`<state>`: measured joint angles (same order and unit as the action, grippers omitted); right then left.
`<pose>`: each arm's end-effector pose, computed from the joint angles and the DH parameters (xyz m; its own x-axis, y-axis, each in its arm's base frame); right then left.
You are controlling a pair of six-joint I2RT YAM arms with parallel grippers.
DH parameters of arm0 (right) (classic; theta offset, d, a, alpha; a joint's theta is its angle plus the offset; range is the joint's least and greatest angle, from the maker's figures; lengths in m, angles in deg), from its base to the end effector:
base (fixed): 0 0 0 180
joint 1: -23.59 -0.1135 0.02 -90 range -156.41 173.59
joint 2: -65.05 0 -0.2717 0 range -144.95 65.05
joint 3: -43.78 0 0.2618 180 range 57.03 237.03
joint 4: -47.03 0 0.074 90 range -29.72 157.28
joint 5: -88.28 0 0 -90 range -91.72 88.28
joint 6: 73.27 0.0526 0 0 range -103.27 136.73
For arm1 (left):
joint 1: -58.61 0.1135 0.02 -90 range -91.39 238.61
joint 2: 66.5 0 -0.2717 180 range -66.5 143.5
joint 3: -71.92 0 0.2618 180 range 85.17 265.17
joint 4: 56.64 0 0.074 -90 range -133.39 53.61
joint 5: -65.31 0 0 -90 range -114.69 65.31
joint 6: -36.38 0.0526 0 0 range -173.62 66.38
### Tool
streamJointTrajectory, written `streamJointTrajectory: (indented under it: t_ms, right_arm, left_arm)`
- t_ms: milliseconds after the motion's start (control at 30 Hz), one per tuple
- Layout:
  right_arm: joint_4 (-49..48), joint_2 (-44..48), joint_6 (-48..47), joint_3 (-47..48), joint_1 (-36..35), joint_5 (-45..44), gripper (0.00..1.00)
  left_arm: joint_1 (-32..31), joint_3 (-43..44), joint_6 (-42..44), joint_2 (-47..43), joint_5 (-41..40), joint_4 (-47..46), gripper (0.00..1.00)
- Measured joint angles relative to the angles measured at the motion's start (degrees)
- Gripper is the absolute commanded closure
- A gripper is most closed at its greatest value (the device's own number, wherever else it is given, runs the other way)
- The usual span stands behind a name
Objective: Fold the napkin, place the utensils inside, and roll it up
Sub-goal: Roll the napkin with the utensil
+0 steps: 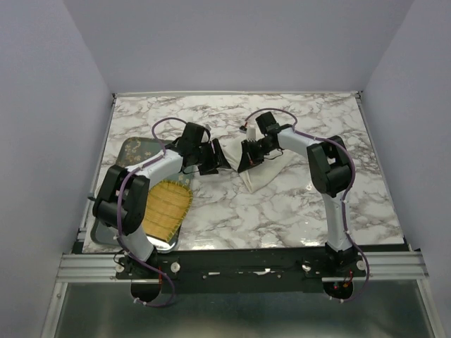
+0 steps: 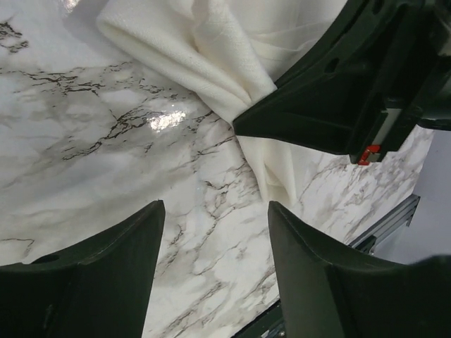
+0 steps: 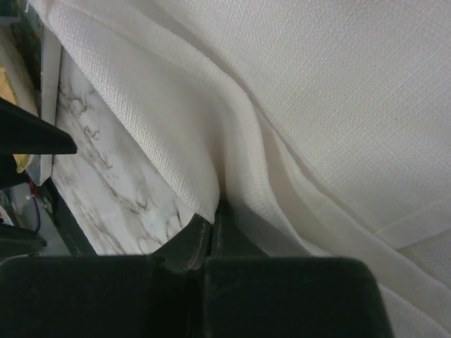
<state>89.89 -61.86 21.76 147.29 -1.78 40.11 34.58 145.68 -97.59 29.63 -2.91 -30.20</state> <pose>0.4087 0.2327 0.1232 -0.8732 -0.3418 -0.3475 -0.4872 0.5905 0.6434 0.3318 -0.1693 0.1916 -0.9121 -0.2992 -0.2801 -0.0444 0.7515 -0.6582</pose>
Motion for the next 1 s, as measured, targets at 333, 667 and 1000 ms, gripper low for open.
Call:
streamJointTrajectory:
  t_ms: [333, 667, 1000]
  right_arm:
    - [-1.5, -0.1, 0.9, -1.3, 1.0, 2.6, 1.00]
    - [-1.9, -0.1, 0.9, -1.6, 1.1, 3.1, 0.99]
    - [-2.0, -0.1, 0.9, -1.6, 1.1, 3.2, 0.99]
  left_arm:
    - [-0.5, 4.1, -8.4, 6.3, -2.8, -1.2, 0.12]
    - [-0.6, 10.9, -13.4, 15.0, -5.2, -2.3, 0.19]
    - [-0.9, 13.7, -14.7, 17.6, -8.2, -1.9, 0.29]
